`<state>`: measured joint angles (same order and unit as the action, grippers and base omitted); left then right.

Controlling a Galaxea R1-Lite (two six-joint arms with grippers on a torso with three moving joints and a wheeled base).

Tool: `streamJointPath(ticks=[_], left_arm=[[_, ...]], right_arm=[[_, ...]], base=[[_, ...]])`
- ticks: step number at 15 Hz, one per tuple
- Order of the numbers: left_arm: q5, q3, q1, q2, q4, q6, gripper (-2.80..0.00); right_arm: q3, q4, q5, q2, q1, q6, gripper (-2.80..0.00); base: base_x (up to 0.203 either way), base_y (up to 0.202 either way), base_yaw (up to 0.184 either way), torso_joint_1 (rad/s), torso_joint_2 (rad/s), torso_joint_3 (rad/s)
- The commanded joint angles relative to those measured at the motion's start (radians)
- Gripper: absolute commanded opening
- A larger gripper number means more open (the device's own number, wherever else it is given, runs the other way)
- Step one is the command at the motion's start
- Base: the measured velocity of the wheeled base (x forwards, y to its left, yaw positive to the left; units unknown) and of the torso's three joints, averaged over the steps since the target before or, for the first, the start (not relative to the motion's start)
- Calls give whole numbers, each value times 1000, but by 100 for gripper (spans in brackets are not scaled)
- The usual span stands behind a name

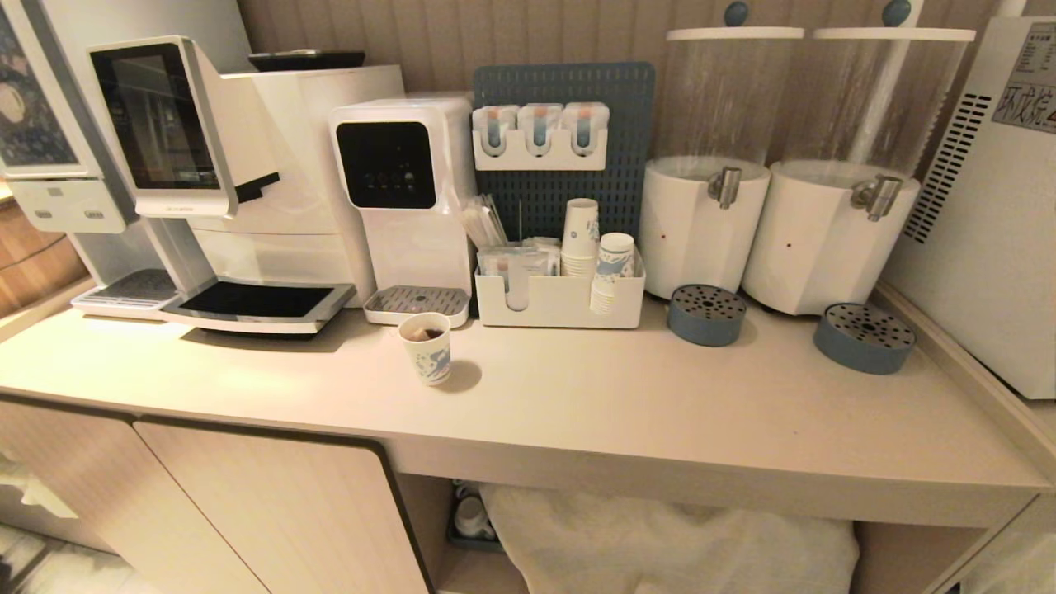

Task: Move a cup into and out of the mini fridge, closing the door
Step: Place the ceramic cup on the table

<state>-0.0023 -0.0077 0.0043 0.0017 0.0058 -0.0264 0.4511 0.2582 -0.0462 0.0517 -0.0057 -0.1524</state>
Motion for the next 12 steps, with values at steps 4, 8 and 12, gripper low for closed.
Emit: streamJointPath(ticks=[4, 8, 12], left_arm=[[1, 0, 0, 0, -1, -1, -280], [1, 2, 0, 1, -3, -7, -280], [1, 2, 0, 1, -3, -7, -280]], right_arm=[[185, -71, -7, 493, 11, -12, -280], [182, -360, -186, 868, 17, 12, -280], [47, -724, -500, 1106, -7, 64, -280]], base=[[0, 0, 0, 0, 0, 0], [0, 0, 0, 0, 0, 0], [0, 0, 0, 0, 0, 0]])
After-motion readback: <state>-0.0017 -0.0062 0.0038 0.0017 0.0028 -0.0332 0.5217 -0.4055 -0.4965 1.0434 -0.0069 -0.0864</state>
